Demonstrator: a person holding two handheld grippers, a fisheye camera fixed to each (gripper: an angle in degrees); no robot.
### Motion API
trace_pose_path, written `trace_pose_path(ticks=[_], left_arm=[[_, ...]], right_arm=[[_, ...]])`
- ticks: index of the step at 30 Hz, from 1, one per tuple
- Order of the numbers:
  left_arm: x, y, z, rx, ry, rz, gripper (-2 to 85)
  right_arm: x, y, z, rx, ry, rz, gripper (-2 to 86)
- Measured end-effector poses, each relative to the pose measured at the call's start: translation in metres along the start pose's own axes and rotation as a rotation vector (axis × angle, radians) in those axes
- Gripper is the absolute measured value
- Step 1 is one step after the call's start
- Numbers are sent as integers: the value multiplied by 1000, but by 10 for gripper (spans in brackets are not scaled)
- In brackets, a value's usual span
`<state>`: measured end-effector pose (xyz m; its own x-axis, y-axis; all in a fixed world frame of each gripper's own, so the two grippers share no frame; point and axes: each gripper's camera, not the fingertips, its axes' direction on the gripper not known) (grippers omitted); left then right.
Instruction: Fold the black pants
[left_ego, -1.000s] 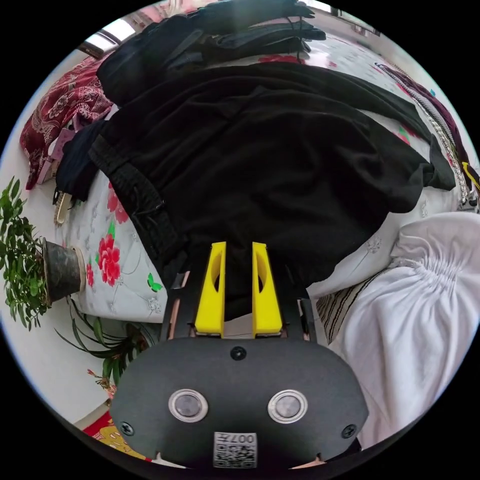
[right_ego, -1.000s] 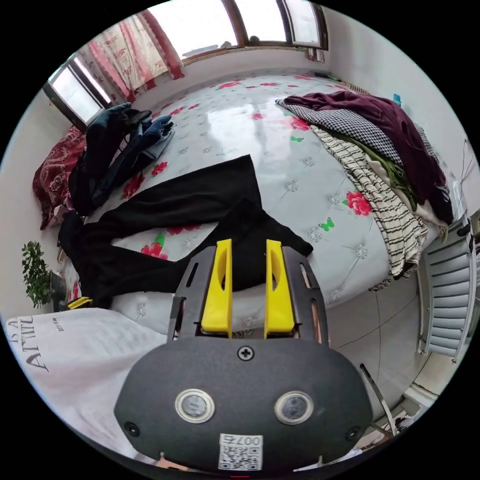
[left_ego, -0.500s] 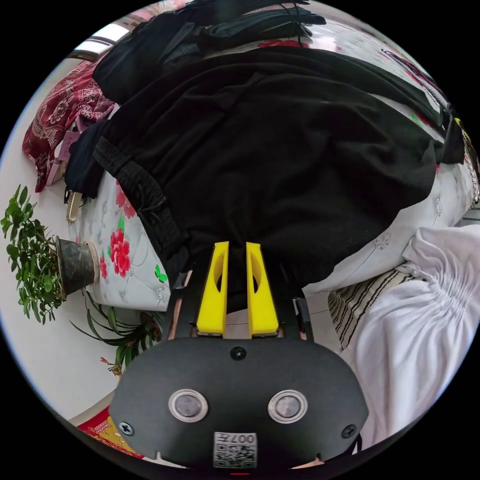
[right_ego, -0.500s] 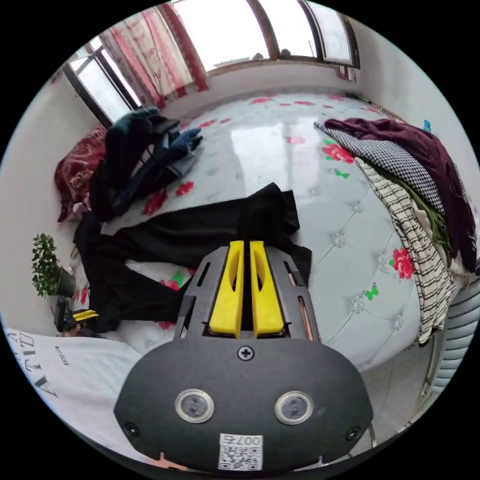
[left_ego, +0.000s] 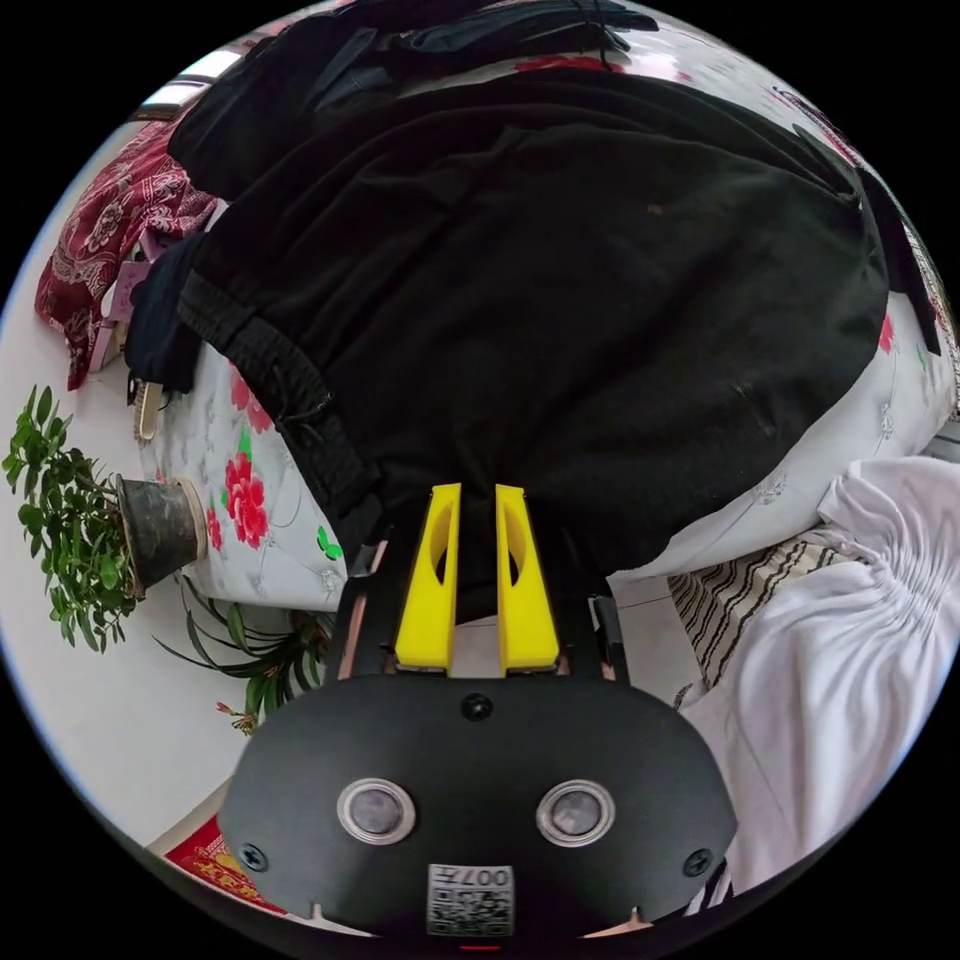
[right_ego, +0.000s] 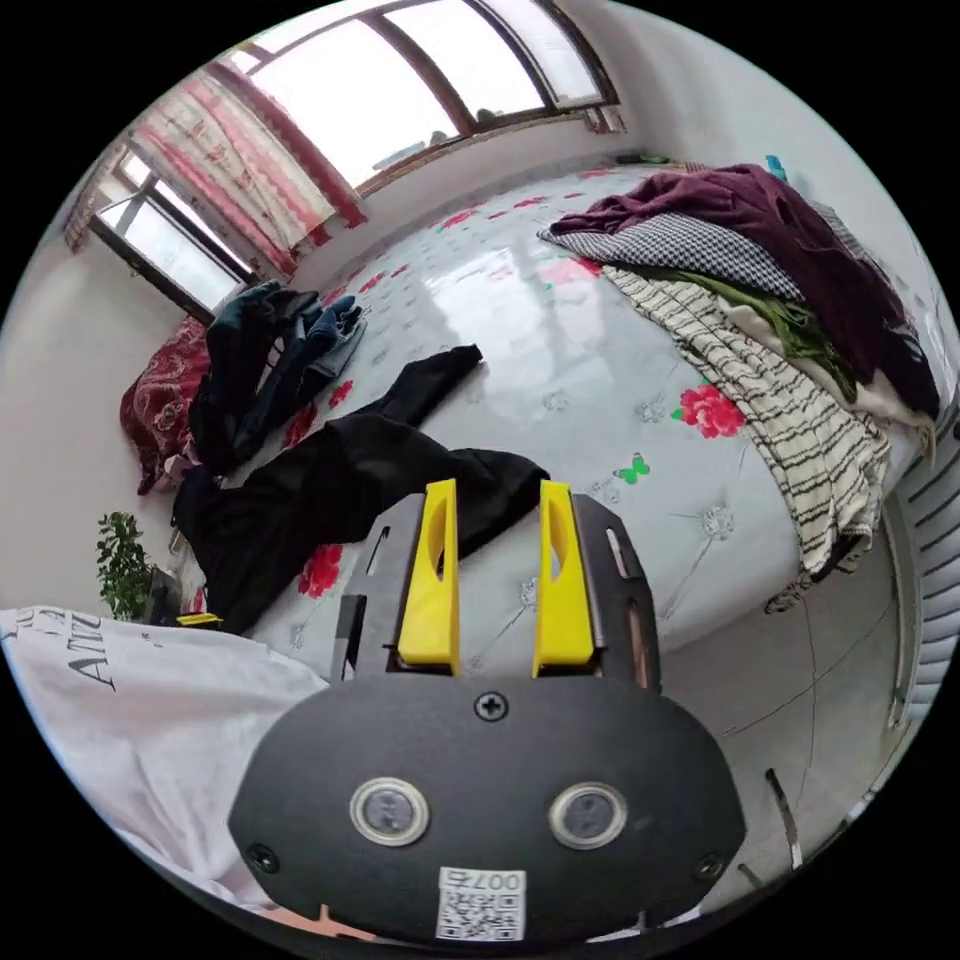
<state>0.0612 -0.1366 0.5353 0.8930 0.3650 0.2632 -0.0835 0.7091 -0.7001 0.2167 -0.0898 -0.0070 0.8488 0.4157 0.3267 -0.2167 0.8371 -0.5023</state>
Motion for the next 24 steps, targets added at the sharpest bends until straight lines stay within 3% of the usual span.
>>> trace_pose_path(ticks=[5,9,11,13,15,17,19,21,24], left_arm=[[9,-11,-6,-31,-50,44,60],[14,-17,-10,-56,-83,88,44],[17,-17,-10,-95,-113,149,22],[24,-9,-10,-140,-187,280,3],[28,0,-8,-178,-233,350,-1],[31,9,-6,-208,-247,400,-2],[30,21,-5,-206,-248,408,0],[23,30,-9,-181,-234,356,1],[-14,47,-33,-115,-100,151,0]], right_arm=[[-93,-41,73,-255,-28,-365,93],[-131,-15,175,-607,214,-595,64],[-143,-14,165,-550,261,-736,42],[-142,-20,138,-502,498,-864,25],[-131,-21,112,-485,601,-945,21],[-112,-20,102,-606,583,-939,22],[-88,-14,106,-835,413,-838,32],[-78,-12,108,-903,413,-800,43],[-84,-51,87,-720,398,-687,60]])
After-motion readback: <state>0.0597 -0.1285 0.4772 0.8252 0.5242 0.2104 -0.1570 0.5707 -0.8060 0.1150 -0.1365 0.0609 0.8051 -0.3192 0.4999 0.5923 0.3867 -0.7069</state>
